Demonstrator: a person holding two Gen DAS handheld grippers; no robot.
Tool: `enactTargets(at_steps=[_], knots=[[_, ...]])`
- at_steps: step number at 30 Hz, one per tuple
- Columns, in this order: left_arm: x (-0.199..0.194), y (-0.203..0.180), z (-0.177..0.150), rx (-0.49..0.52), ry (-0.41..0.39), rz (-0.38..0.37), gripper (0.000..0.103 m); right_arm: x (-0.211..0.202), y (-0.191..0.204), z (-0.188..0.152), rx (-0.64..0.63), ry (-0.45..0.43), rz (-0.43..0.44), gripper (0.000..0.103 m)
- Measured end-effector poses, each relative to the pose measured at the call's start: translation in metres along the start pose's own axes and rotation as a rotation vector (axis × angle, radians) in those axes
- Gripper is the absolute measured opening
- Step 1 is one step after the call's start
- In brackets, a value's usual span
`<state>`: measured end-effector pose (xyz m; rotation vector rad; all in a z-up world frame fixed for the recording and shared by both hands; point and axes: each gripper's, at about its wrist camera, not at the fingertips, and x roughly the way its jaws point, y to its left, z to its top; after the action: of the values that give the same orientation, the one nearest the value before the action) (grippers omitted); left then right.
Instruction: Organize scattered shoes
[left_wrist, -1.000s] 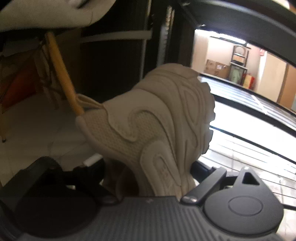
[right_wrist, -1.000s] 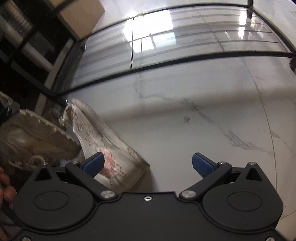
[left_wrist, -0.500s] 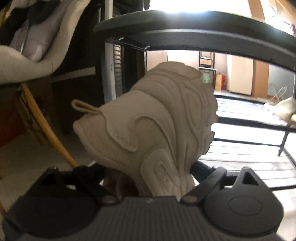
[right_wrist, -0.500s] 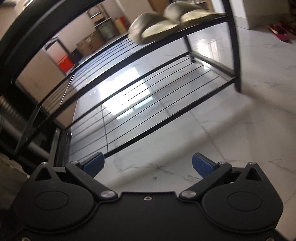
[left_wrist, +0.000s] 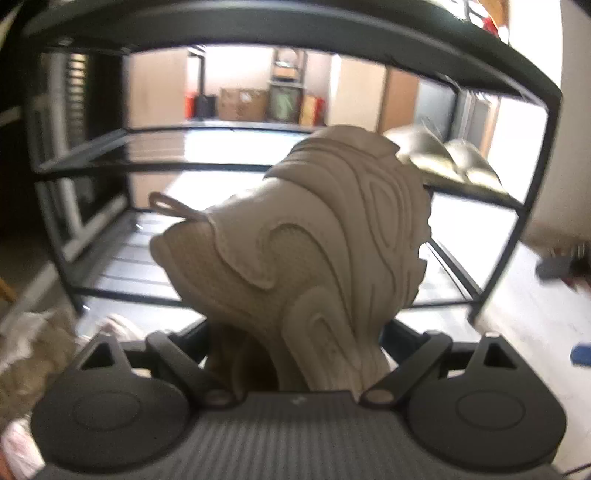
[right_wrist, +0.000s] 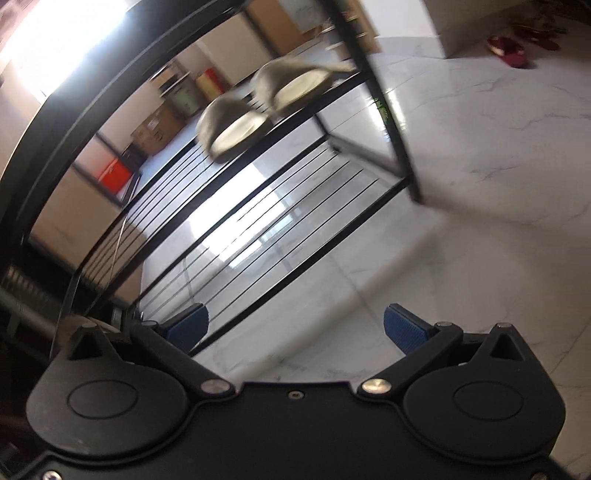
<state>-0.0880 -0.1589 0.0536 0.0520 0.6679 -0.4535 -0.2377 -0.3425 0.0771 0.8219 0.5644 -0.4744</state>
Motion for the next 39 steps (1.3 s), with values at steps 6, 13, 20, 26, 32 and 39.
enactTargets(at_steps=[6,13,20,26,32,39], knots=[[0.05,0.025,-0.001,-0.004,0.219,-0.061,0.092,0.012,-0.036,0.014,0.081,-0.026,-0.074,0.103],[0.073,0.04,-0.037,-0.023,0.253,-0.117,0.093,0.037,-0.061,0.012,0.124,-0.005,-0.124,0.103],[0.094,0.034,-0.041,-0.032,0.232,-0.093,0.093,0.057,-0.077,0.006,0.139,0.028,-0.16,0.103],[0.124,0.02,-0.034,-0.028,0.295,-0.071,0.093,0.069,-0.085,0.005,0.143,0.05,-0.182,0.103],[0.135,0.007,-0.04,0.051,0.293,-0.06,0.097,0.071,-0.09,0.006,0.146,0.064,-0.197,0.103],[0.132,0.02,-0.035,0.051,0.307,-0.063,0.101,0.078,-0.097,0.004,0.153,0.1,-0.194,0.103]])
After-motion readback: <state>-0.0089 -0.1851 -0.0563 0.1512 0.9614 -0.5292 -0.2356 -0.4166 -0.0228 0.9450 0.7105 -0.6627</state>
